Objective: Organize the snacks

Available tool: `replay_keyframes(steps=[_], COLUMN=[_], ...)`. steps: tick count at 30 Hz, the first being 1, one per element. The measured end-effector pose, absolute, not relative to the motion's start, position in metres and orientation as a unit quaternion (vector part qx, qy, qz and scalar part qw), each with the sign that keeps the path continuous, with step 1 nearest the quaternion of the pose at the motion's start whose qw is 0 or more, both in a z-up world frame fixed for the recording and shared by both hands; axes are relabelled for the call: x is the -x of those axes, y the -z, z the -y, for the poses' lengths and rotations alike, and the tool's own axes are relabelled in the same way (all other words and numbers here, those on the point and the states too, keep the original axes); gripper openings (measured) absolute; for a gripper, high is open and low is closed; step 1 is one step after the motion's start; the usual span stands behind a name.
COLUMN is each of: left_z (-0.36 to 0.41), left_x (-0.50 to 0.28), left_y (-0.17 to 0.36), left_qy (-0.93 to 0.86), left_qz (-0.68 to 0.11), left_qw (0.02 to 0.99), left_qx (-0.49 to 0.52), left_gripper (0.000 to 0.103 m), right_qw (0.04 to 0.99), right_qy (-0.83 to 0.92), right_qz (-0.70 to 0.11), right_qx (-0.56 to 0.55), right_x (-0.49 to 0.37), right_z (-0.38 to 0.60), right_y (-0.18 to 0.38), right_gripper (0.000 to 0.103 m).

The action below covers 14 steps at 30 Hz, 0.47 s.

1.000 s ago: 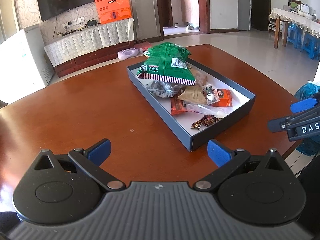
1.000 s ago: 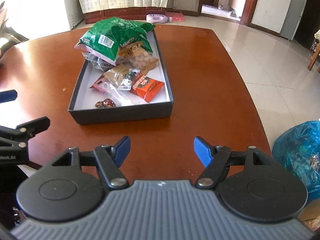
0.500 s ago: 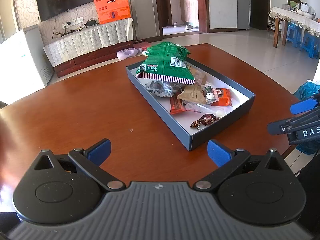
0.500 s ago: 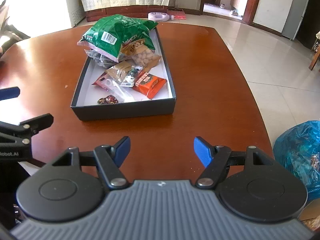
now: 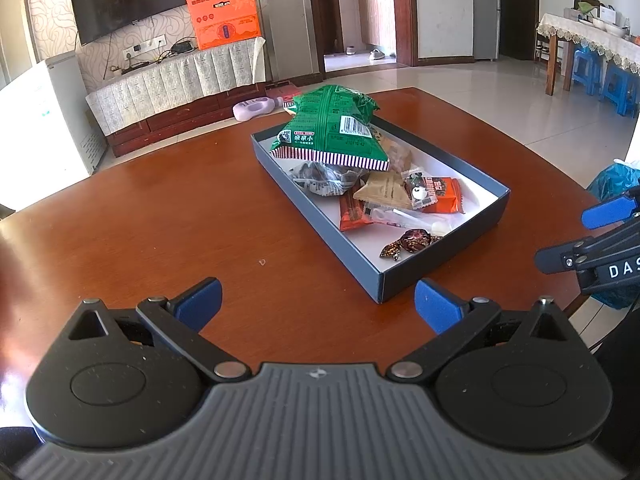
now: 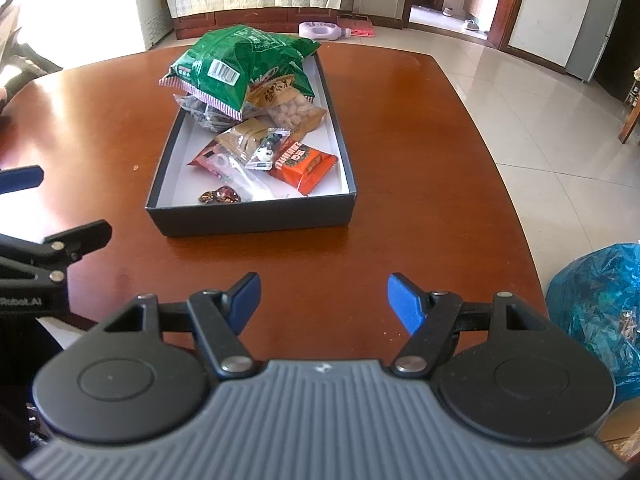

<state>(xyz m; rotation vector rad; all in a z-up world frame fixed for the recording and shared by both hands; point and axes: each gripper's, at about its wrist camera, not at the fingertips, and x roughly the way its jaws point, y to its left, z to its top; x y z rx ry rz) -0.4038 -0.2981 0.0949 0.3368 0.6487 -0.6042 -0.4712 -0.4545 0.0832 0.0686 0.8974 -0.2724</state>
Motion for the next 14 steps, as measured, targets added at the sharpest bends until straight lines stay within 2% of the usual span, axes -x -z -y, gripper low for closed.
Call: replay_keyframes(steps=[14], left_z=[0.292], left_x=[0.391], left_y=[-0.096], left_qy=[0.269], left_qz=[-0.319], left_qw=[0.898], left_qx=[-0.139], left_gripper=[0.103], right_qw=[0.896], right_qy=[0.13], right_qz=[-0.425], right_qx=[-0.021], right_x=[0.468], right_z=[0.451], right_y=[-0.097], right_gripper=[0.072])
